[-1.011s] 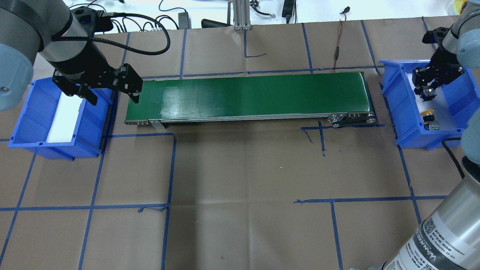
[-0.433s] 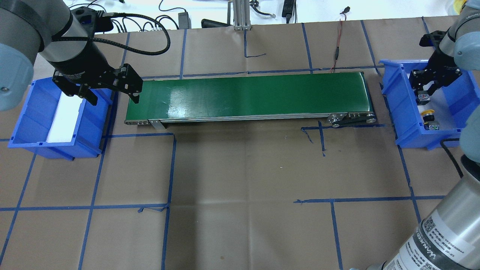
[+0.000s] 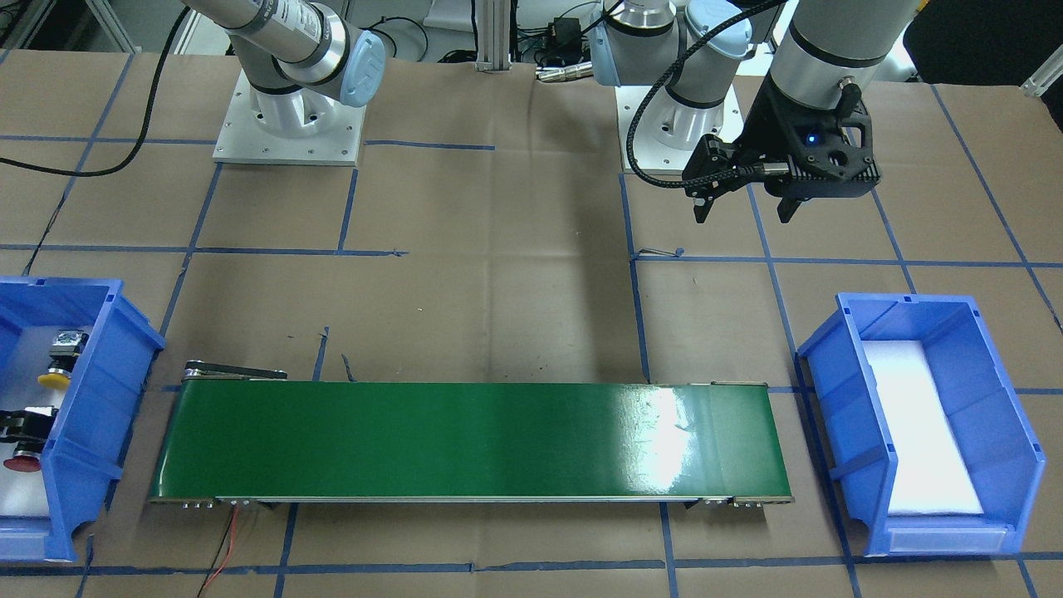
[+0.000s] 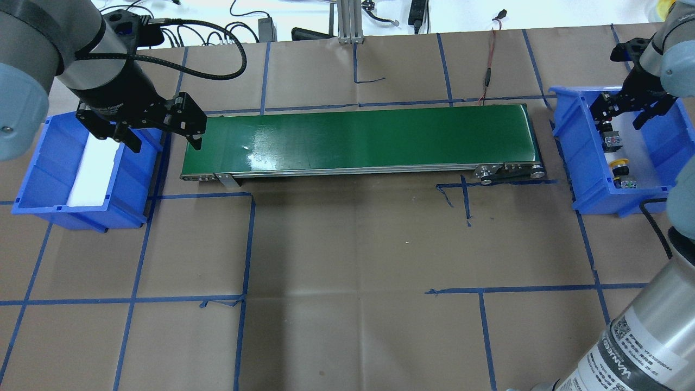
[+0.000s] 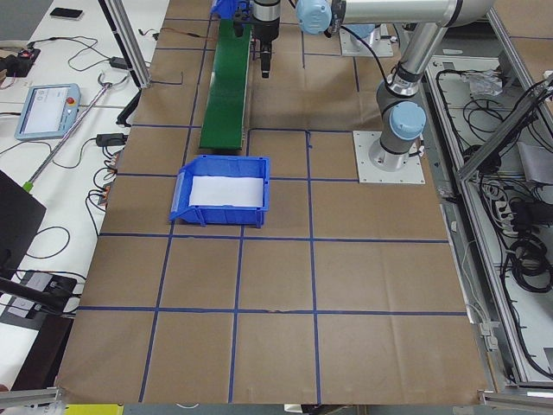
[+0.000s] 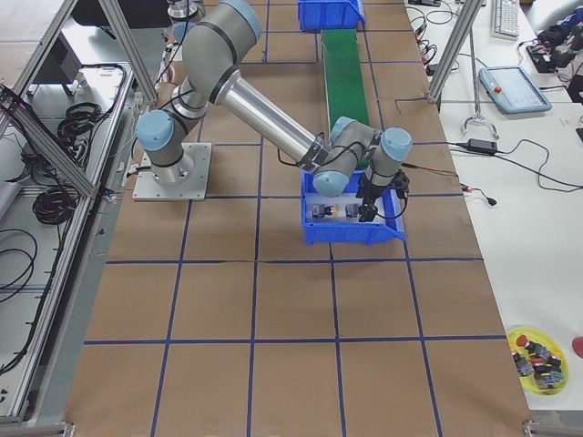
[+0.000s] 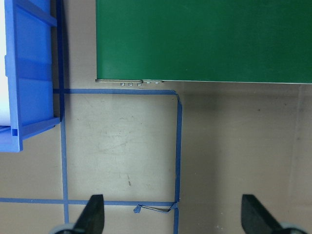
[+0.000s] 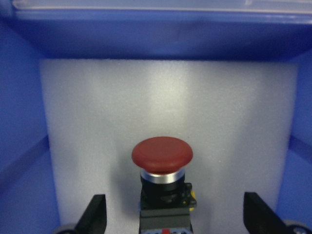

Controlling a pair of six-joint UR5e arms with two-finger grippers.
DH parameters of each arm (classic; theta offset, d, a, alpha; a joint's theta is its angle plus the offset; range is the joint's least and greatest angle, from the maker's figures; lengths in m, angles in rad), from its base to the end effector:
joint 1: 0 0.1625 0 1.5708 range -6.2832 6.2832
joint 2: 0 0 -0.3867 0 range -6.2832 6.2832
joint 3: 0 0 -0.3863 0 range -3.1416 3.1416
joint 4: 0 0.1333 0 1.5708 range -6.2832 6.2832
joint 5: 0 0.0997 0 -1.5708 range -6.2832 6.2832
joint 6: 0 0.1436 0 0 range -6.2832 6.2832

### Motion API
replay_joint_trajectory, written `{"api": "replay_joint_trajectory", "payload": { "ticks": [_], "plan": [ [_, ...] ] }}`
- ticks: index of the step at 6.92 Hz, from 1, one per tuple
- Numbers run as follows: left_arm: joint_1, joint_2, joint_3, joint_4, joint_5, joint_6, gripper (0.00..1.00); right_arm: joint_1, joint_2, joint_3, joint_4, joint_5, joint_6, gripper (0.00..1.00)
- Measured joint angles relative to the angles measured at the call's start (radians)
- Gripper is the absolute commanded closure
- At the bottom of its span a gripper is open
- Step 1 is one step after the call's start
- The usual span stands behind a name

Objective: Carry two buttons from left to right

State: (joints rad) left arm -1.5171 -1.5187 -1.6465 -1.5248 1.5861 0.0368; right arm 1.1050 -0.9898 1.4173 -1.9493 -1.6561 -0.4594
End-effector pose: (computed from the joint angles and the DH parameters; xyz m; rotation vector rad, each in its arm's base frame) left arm -0.1057 -0.4753 0.3982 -0.0267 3.1250 -0.0339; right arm -0.1866 -0.6408 0.1778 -0.0066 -3.0845 -0.1264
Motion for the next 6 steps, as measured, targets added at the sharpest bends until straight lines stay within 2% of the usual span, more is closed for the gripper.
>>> {"api": "replay_joint_trajectory", "payload": {
  "ticks": [1, 3, 6],
  "plan": [
    [0.0, 0.0, -0.001, 0.0, 0.0, 0.0, 0.0, 0.004, -0.036, -0.021, 0.022, -0.016, 0.003, 0.0],
    [0.0, 0.0, -0.001, 0.0, 0.0, 0.001, 0.0, 0.024, -0.117, -0.085, 0.147, -0.048, 0.054, 0.0],
    [0.0, 0.001, -0.003, 0.0, 0.0, 0.002, 0.0, 0.219, -0.281, -0.094, 0.211, -0.049, 0.296, 0.01]
  ]
}}
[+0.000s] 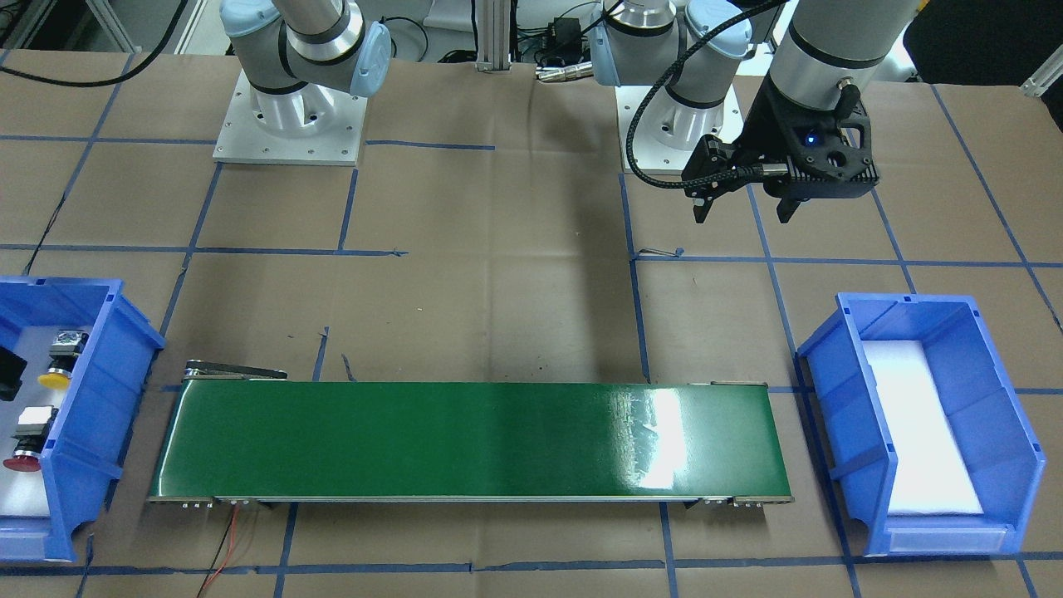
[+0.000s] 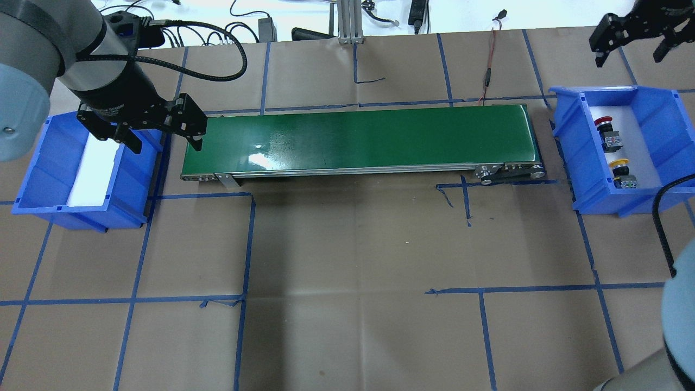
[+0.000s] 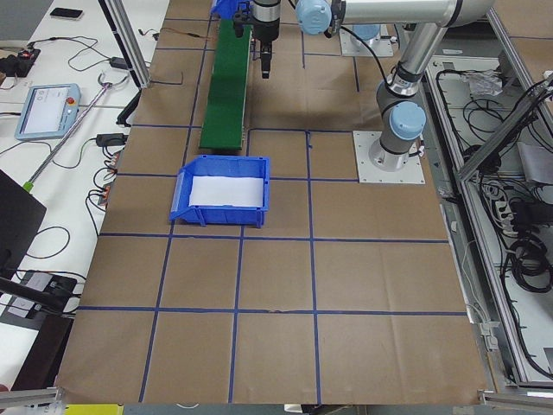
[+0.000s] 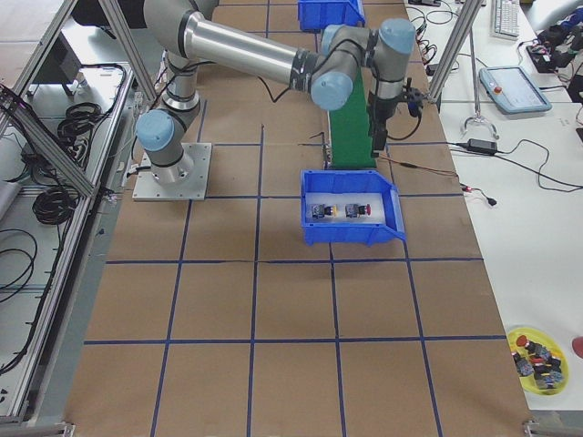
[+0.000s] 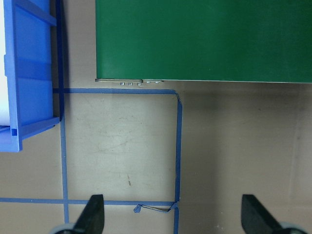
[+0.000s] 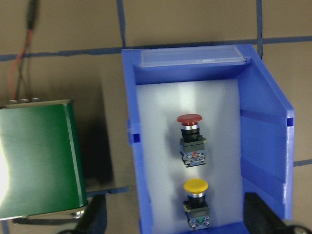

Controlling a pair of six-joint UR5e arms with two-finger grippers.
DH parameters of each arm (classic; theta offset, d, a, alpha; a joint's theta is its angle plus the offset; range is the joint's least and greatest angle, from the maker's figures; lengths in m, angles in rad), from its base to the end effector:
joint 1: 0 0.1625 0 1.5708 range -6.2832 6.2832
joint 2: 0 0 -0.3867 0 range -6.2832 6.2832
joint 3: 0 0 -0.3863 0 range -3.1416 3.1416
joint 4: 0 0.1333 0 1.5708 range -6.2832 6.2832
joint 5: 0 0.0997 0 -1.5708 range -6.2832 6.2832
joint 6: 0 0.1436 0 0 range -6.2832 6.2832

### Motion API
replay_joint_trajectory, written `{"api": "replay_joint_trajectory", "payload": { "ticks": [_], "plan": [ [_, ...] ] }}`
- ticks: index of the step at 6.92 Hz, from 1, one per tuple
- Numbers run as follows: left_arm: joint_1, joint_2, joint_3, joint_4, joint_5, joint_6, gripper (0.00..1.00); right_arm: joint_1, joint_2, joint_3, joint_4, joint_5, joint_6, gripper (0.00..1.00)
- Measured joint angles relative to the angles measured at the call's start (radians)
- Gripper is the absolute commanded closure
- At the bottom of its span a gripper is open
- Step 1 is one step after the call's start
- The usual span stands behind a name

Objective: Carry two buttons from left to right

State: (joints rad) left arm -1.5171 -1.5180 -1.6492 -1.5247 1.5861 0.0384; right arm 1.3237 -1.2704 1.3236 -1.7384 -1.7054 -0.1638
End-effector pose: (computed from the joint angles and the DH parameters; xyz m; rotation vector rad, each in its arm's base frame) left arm -0.1058 -0.4747 0.3973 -0.0242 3.1251 -0.0309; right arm -0.0400 -0.6247 0.3814 -0.1358 -2.9809 0.1262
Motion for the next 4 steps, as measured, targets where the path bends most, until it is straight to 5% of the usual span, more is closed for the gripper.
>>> {"api": "replay_joint_trajectory", "payload": {
  "ticks": [4],
  "plan": [
    [0.0, 0.0, -0.001, 0.0, 0.001, 0.001, 0.0, 0.318, -0.234, 0.191, 0.027, 0.002, 0.196, 0.01]
  ]
}}
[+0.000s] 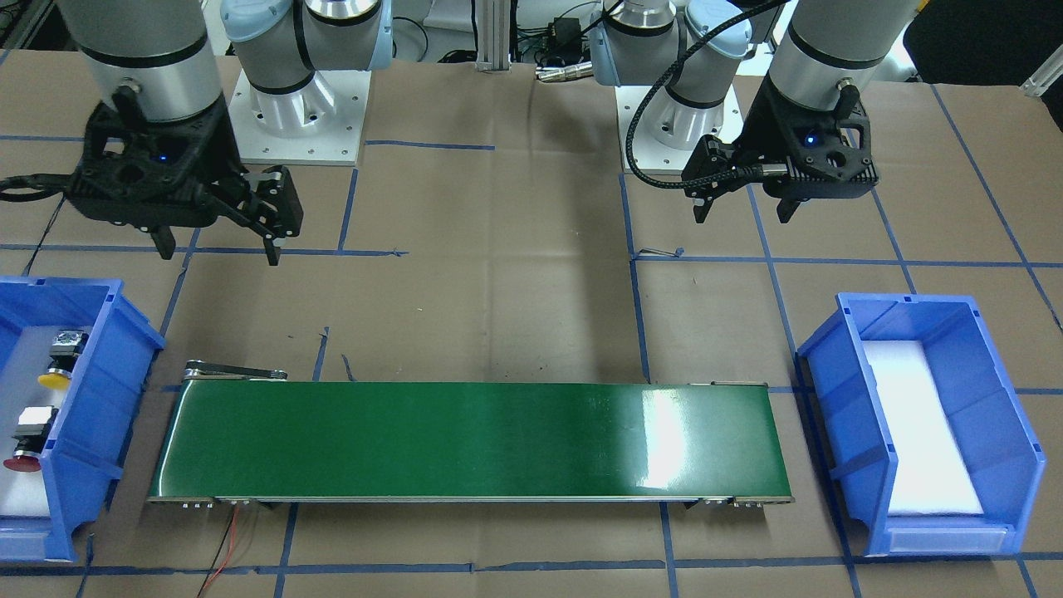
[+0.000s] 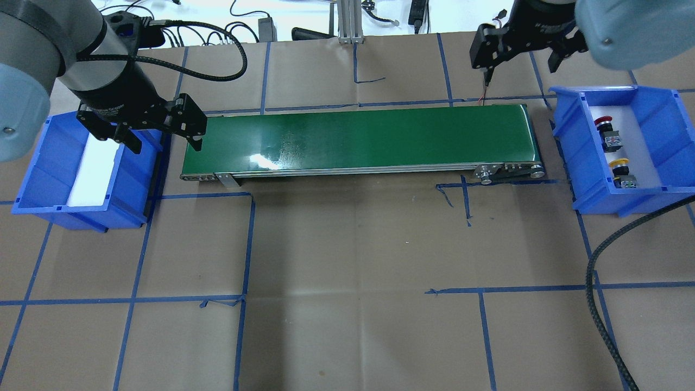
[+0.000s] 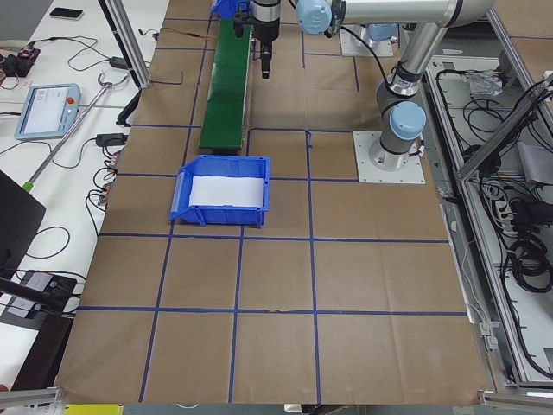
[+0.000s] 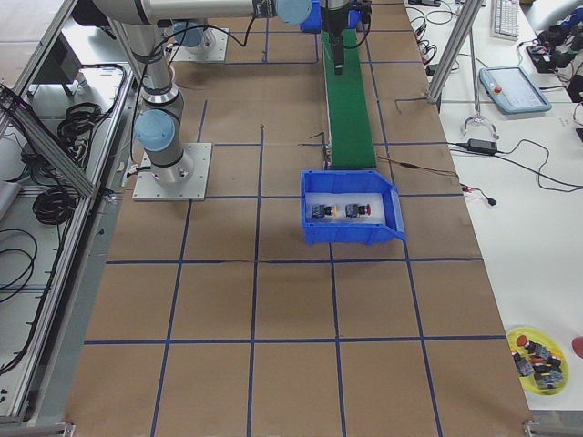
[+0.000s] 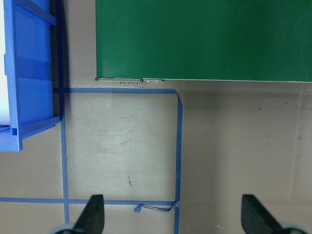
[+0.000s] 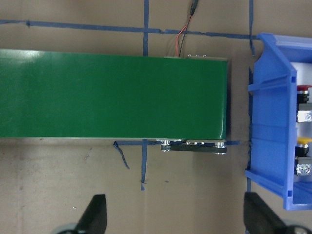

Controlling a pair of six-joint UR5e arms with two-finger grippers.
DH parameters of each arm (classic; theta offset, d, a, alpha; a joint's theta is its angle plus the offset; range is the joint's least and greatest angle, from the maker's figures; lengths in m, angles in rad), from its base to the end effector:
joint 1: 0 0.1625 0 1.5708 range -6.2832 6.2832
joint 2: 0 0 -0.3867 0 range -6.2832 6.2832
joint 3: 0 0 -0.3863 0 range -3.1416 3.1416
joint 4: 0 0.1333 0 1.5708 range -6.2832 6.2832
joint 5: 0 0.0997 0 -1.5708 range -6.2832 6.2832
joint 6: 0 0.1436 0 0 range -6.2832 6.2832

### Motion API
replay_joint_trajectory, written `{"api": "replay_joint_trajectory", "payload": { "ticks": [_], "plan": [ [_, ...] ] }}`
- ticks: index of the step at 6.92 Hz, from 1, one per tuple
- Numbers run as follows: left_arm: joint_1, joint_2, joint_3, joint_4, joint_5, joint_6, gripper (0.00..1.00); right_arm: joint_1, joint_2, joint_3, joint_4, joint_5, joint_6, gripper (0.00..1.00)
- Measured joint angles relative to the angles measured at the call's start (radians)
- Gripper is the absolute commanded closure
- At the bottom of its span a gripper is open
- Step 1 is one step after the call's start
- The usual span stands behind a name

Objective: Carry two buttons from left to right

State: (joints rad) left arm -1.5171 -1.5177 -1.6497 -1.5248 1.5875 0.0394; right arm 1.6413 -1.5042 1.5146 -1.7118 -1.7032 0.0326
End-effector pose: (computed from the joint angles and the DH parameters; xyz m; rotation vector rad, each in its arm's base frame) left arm -0.1056 -0.4746 0.3971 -0.0226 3.1237 -0.0303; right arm 0.1514 -0.5200 0.4162 0.0440 -3.0089 0.2068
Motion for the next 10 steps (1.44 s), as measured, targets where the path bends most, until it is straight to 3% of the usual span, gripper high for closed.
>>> {"api": "replay_joint_trajectory", "payload": {
  "ticks": [3, 8, 10],
  "plan": [
    [0.0, 0.001, 0.0, 0.0, -0.001, 0.0, 0.0, 0.005, -0.041, 0.03, 0.11, 0.087, 0.059, 0.01],
    [0.0, 0.001, 0.0, 0.0, -0.001, 0.001, 0.0, -0.01, -0.047, 0.035, 0.118, 0.081, 0.042, 0.01],
    [0.0, 0.001, 0.0, 0.0, -0.001, 0.001, 0.0, -0.009, -0.048, 0.032, 0.118, 0.136, 0.042, 0.01]
  ]
}}
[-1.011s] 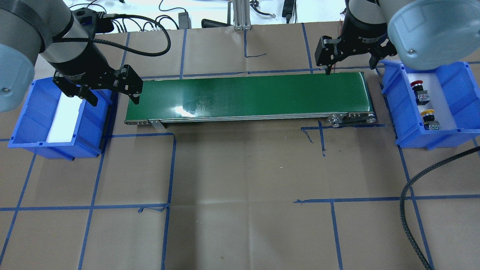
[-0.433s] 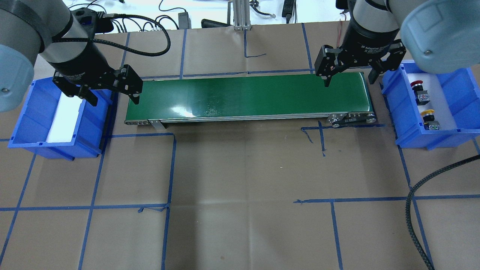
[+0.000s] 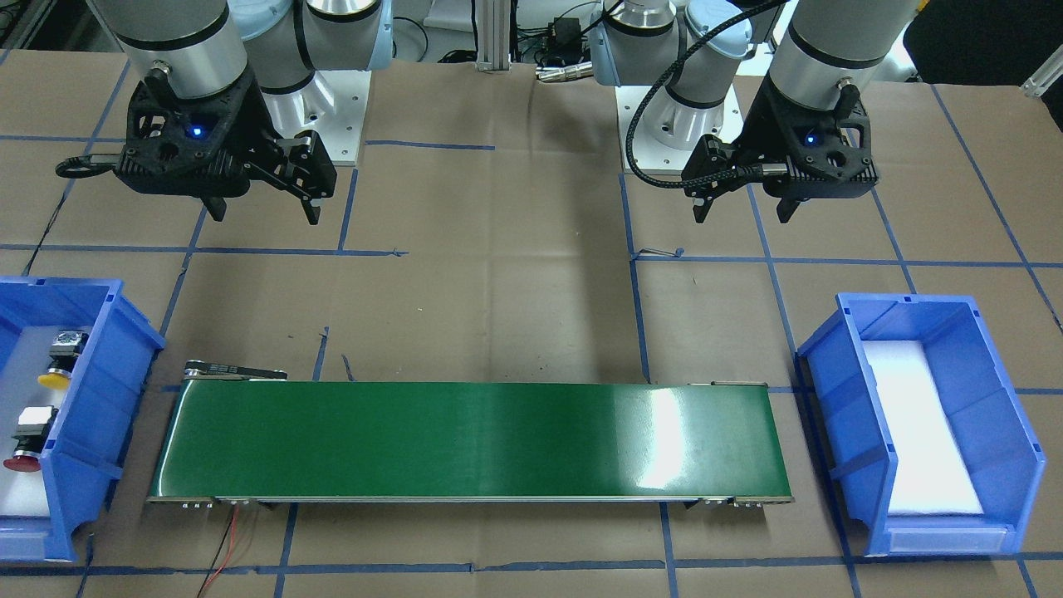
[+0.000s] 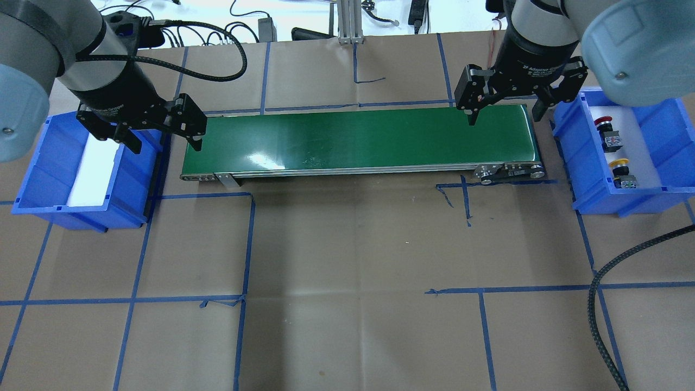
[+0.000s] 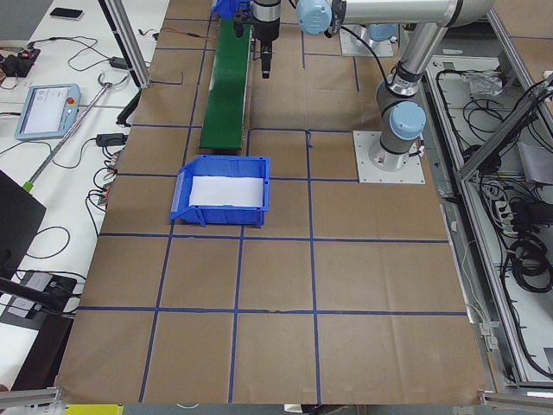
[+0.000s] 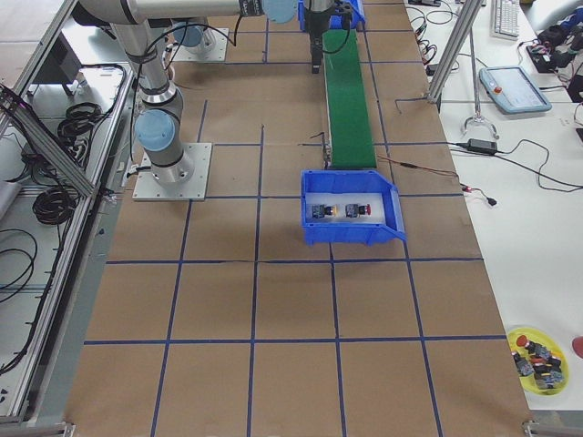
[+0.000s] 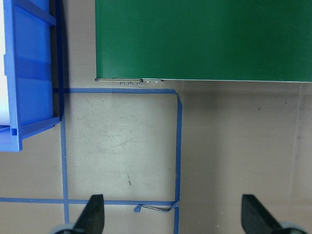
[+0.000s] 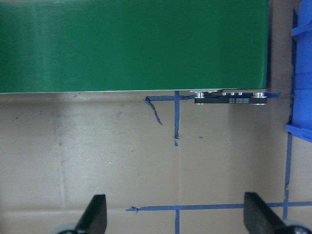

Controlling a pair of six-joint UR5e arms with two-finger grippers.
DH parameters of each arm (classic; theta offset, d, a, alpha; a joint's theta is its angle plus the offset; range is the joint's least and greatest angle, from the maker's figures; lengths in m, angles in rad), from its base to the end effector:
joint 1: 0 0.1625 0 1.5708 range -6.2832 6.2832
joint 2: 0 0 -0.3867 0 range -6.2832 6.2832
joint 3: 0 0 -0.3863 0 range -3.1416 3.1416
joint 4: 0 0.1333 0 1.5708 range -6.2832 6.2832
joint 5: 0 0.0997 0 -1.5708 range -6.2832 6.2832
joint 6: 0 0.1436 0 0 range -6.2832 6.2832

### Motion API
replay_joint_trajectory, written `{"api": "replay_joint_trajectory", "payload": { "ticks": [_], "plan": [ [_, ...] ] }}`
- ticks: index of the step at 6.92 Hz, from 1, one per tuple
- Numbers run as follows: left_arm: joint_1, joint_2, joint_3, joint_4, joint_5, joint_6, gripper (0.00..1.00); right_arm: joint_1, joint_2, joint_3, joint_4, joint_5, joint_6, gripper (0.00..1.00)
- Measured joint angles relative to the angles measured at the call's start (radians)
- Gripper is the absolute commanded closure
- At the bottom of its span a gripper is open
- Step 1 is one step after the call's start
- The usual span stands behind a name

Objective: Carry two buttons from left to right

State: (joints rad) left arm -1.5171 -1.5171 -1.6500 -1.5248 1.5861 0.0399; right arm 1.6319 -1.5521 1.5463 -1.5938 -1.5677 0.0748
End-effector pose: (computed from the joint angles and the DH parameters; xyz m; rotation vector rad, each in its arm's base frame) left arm -0.1058 -0.4744 0.3973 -0.0218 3.1251 -0.0309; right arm 0.1639 -0.4882 0.4107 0.0214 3.1362 -0.0447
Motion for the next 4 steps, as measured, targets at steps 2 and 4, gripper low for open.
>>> {"api": "replay_joint_trajectory", "payload": {
  "ticks": [2, 4],
  "plan": [
    [0.0, 0.0, 0.0, 0.0, 0.0, 0.0, 0.0, 0.001, 0.0, -0.001, 0.0, 0.035, -0.001, 0.0],
    [0.0, 0.0, 0.001, 0.0, 0.0, 0.0, 0.0, 0.002, 0.0, -0.001, 0.001, 0.033, -0.003, 0.0]
  ]
}}
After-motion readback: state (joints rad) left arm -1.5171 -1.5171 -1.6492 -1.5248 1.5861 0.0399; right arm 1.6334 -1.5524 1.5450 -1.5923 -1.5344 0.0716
